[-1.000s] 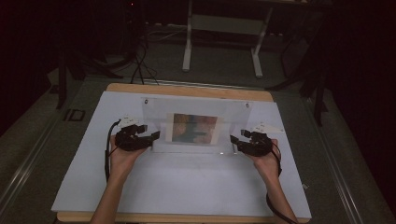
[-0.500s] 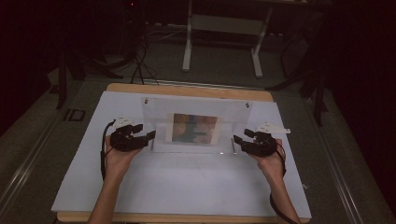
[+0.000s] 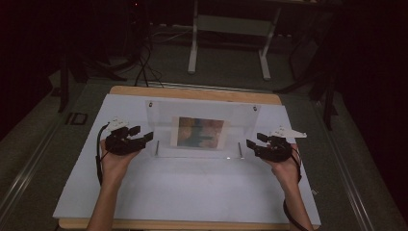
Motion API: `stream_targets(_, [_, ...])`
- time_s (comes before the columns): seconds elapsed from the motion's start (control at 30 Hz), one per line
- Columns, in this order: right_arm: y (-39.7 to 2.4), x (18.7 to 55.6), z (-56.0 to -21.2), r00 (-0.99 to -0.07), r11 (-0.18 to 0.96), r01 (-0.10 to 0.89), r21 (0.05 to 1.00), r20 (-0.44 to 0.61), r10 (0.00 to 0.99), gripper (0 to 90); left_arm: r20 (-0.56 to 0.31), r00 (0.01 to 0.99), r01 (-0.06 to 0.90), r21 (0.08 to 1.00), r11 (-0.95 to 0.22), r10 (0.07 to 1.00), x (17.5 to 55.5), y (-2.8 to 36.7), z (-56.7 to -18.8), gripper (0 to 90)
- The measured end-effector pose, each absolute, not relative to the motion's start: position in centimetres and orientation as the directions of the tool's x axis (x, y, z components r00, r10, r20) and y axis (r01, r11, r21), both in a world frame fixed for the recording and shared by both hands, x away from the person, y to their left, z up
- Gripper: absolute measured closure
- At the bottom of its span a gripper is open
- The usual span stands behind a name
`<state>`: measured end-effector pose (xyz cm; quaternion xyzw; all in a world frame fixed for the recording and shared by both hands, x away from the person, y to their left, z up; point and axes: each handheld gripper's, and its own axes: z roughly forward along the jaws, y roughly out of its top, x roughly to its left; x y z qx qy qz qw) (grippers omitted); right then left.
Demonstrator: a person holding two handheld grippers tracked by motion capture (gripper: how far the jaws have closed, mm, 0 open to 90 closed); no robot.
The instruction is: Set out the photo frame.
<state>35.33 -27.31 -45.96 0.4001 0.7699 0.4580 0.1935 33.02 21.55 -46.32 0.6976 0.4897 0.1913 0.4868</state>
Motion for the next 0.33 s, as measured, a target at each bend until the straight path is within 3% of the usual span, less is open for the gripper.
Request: stream_targets(0.33, [-29.2,35.4,-45.8,-0.594,0.263,0.449,0.854,0.065,0.802,42.8,-0.177,0.379,0.504,0.863,-0.043,0.908,32.8,23.1,-46.2,36.9])
